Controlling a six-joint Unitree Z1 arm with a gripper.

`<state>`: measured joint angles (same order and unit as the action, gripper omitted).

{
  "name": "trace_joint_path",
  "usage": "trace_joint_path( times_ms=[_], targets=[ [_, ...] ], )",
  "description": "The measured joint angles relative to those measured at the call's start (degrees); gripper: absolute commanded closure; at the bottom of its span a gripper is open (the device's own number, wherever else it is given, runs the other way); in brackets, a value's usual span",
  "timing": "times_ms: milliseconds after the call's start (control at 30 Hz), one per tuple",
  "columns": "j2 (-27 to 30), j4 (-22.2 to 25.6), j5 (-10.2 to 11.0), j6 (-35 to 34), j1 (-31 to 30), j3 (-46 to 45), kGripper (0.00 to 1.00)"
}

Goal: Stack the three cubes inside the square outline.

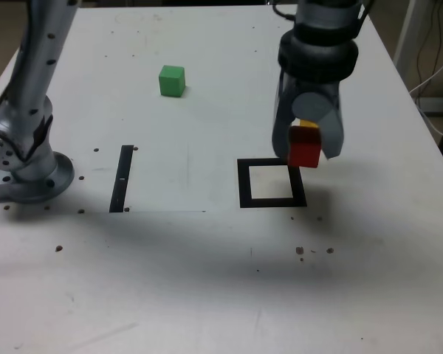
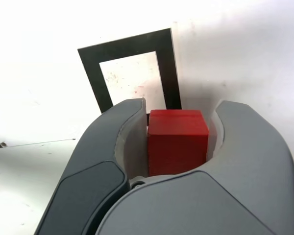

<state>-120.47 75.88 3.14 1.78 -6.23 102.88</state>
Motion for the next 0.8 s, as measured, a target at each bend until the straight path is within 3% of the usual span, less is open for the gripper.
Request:
trace_joint_path(
  times_ms=[267, 500, 800],
  targets=[
    [2.88, -7.14, -0.10, -3.76, 0.00, -10.75, 0.70],
    [3.99, -9.18, 1.49, -6.88, 0.00, -14.42, 0.71],
    [3.99, -12.08, 1.96, -9.53, 0.06, -18.01, 0.70]
  ],
)
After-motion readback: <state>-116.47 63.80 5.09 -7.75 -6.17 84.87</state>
